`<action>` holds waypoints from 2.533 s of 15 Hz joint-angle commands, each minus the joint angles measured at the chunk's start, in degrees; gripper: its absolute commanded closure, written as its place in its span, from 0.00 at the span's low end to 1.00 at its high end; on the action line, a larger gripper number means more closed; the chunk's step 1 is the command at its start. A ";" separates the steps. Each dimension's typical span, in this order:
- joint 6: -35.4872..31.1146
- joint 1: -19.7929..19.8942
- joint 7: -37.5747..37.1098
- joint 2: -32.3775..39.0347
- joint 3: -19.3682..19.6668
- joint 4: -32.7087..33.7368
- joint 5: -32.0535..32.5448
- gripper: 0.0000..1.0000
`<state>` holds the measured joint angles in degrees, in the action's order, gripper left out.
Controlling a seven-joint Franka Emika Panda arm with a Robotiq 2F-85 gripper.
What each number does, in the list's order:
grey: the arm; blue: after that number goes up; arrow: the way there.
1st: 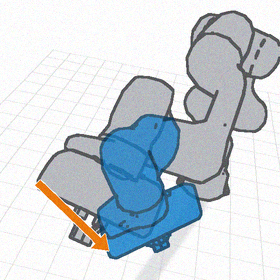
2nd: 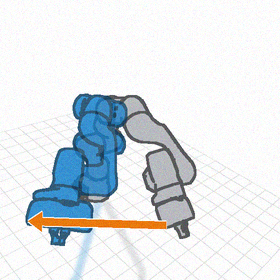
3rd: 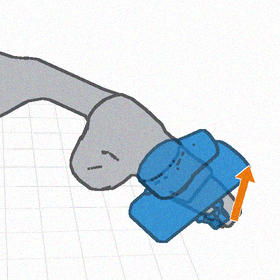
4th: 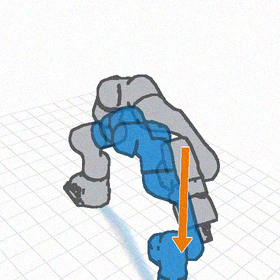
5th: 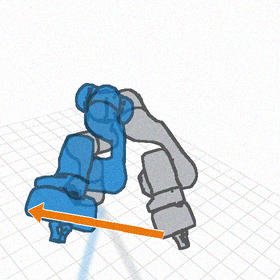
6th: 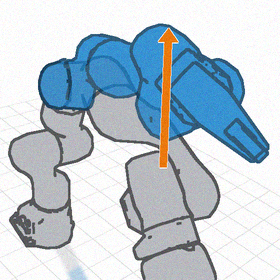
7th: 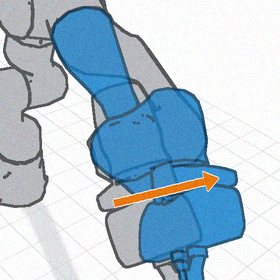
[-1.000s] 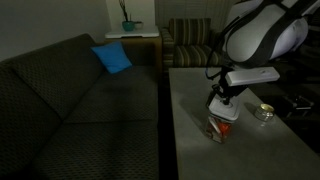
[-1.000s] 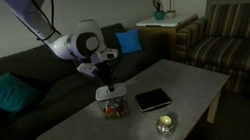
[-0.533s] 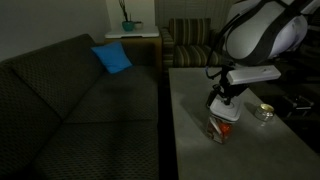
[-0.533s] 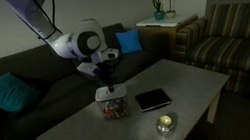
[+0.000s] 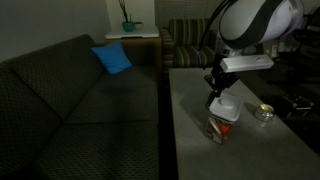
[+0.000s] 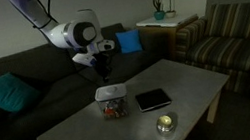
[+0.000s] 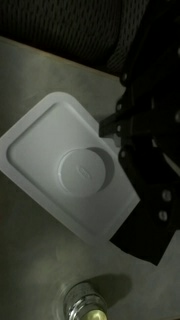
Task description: Press the button atop the lid and then put the lid on the table
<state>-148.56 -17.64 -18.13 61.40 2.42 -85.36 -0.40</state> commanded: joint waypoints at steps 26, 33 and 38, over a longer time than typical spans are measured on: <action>12.79 7.34 7.14 6.02 -4.51 7.25 -0.36 0.00; 10.69 7.98 8.58 6.51 -5.38 7.56 -0.87 0.00; 12.23 7.55 8.63 6.70 -5.15 8.23 -0.42 0.00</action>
<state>-137.33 -10.65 -11.45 67.00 -2.08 -78.67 -0.49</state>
